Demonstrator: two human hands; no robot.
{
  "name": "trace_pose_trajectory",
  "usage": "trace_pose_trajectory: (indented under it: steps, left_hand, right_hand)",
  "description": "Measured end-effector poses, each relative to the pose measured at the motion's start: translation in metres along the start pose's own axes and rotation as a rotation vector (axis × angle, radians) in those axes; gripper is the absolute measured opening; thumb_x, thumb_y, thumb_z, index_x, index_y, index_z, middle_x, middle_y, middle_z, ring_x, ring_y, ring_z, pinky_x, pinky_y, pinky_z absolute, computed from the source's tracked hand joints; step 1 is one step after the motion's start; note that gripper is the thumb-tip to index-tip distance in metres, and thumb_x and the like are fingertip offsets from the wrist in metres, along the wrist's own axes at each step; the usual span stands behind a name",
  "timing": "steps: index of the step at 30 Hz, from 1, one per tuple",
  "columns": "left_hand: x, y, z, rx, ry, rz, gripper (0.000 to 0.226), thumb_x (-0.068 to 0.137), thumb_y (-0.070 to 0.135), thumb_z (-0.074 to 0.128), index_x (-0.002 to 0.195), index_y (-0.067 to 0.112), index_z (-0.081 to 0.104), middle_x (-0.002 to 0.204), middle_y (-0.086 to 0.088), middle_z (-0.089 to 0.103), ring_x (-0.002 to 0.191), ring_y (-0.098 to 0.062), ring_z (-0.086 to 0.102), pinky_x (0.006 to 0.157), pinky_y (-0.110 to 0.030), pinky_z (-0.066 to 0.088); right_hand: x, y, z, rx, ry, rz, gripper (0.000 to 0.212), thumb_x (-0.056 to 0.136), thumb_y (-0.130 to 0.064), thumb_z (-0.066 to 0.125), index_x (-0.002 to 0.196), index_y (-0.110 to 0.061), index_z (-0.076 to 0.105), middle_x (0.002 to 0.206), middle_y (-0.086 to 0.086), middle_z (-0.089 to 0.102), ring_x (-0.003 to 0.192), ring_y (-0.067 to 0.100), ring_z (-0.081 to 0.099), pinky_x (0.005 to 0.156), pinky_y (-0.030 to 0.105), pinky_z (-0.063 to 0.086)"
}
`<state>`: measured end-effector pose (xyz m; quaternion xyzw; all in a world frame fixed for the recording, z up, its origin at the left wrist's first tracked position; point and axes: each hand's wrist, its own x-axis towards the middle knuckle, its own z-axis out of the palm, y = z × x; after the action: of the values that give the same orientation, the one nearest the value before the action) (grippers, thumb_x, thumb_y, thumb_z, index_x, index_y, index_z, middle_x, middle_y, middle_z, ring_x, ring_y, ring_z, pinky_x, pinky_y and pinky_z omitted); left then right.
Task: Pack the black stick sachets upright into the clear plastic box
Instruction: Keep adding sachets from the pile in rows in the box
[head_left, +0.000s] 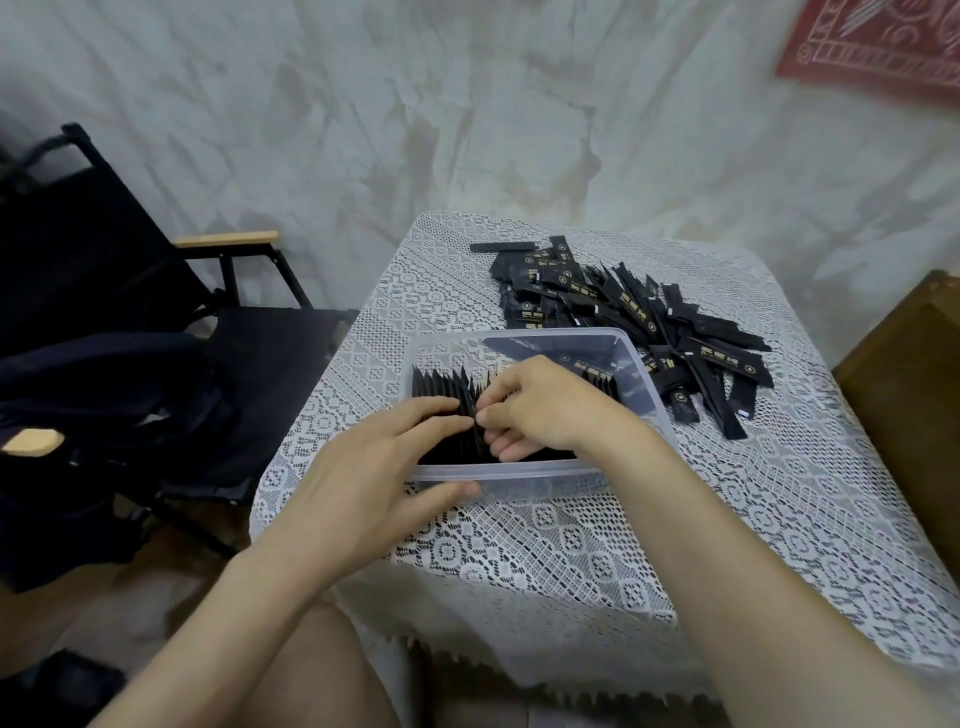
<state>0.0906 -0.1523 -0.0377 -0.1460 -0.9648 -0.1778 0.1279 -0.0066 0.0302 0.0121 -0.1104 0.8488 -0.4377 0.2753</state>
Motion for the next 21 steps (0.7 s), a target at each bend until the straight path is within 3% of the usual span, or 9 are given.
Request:
trace_pose_trajectory:
  steps: [6, 10, 15, 21]
  left_hand:
    - [0.004, -0.001, -0.005, 0.015, -0.013, 0.026, 0.066, 0.086, 0.08, 0.043, 0.144, 0.05, 0.043, 0.151, 0.027, 0.04, 0.129, -0.002, 0.05, 0.096, -0.033, 0.051]
    - [0.003, -0.003, -0.005, 0.016, -0.019, 0.046, 0.063, 0.086, 0.079, 0.043, 0.14, 0.048, 0.05, 0.15, 0.028, 0.04, 0.127, -0.002, 0.052, 0.094, -0.03, 0.05]
    - [0.005, -0.004, -0.005, 0.031, -0.027, 0.057, 0.06, 0.086, 0.08, 0.042, 0.129, 0.043, 0.06, 0.147, 0.03, 0.044, 0.122, 0.0, 0.054, 0.088, -0.025, 0.05]
    - [0.007, -0.004, -0.011, 0.068, -0.067, 0.102, 0.06, 0.087, 0.081, 0.038, 0.134, 0.048, 0.055, 0.15, 0.033, 0.038, 0.119, -0.003, 0.058, 0.084, -0.027, 0.054]
  right_hand:
    - [0.002, -0.001, 0.001, 0.011, -0.053, -0.016, 0.01, 0.099, -0.007, 0.061, 0.105, -0.006, 0.069, 0.082, 0.011, 0.072, 0.07, 0.013, 0.071, 0.07, 0.025, 0.063]
    - [0.003, 0.001, 0.002, -0.01, -0.06, -0.013, 0.014, 0.099, -0.007, 0.061, 0.109, -0.002, 0.069, 0.085, 0.014, 0.072, 0.067, 0.015, 0.069, 0.069, 0.025, 0.063]
    - [0.002, 0.006, -0.006, -0.076, -0.06, -0.04, 0.013, 0.099, -0.012, 0.064, 0.109, -0.011, 0.073, 0.076, 0.007, 0.07, 0.06, 0.01, 0.064, 0.065, 0.023, 0.059]
    - [0.0, 0.01, -0.008, -0.09, -0.067, -0.075, 0.016, 0.099, -0.02, 0.065, 0.109, -0.016, 0.077, 0.071, 0.003, 0.069, 0.06, 0.008, 0.062, 0.062, 0.02, 0.057]
